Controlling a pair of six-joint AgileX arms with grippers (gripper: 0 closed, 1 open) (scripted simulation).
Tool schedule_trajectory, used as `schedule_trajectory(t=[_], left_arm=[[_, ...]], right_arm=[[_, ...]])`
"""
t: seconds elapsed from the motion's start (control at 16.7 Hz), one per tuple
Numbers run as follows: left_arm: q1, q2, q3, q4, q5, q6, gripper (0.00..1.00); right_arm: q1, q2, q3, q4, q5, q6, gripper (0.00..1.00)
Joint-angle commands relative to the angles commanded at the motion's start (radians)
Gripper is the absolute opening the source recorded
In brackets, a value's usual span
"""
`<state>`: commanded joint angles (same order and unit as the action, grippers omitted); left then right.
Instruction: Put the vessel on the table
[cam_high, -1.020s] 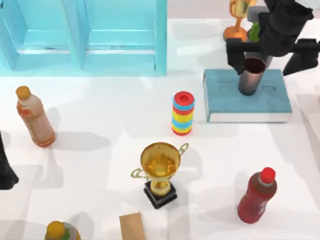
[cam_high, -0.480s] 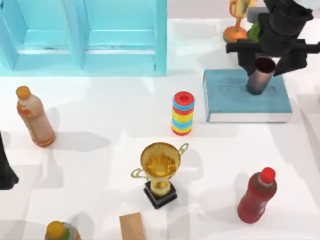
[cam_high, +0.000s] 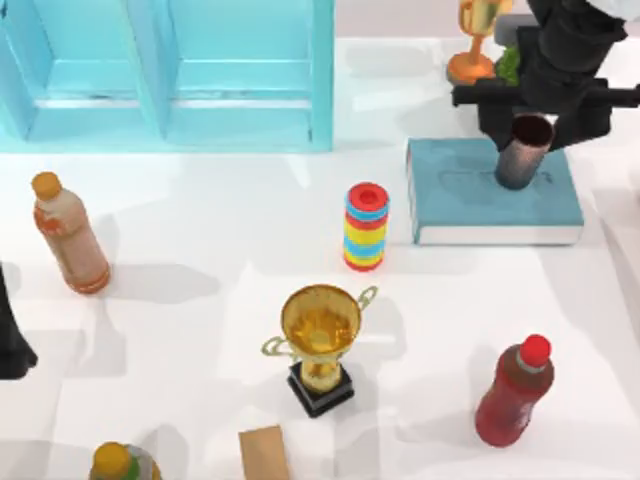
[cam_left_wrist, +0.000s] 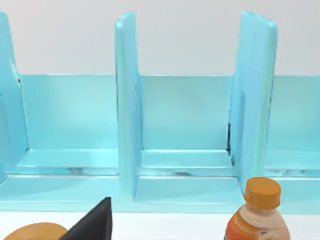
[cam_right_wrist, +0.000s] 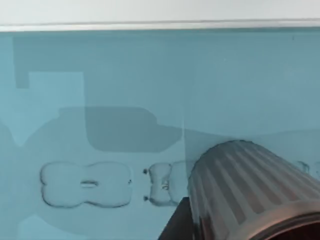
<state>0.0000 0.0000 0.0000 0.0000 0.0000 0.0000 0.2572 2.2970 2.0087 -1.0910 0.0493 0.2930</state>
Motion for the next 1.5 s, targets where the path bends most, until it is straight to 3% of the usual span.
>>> schedule_trajectory(t=[0.48, 0.96, 1.32, 1.5], left_arm=[[0.0, 0.0, 0.0, 0.0, 0.0, 0.0, 1.0], [0.0, 0.0, 0.0, 0.0, 0.0, 0.0, 1.0], [0.0, 0.0, 0.0, 0.0, 0.0, 0.0, 1.0], [0.0, 0.0, 0.0, 0.0, 0.0, 0.0, 1.0]], right_arm=[[0.005, 0.001, 0.016, -0.014, -0.001, -0.002, 0.0], [0.0, 0.014, 0.221, -0.206, 0.0, 0.0, 0.0], [0.01, 0.004, 0.207, -0.204, 0.0, 0.003, 0.0], [0.041, -0.074, 0.105, -0.186, 0.01, 0.017, 0.0]])
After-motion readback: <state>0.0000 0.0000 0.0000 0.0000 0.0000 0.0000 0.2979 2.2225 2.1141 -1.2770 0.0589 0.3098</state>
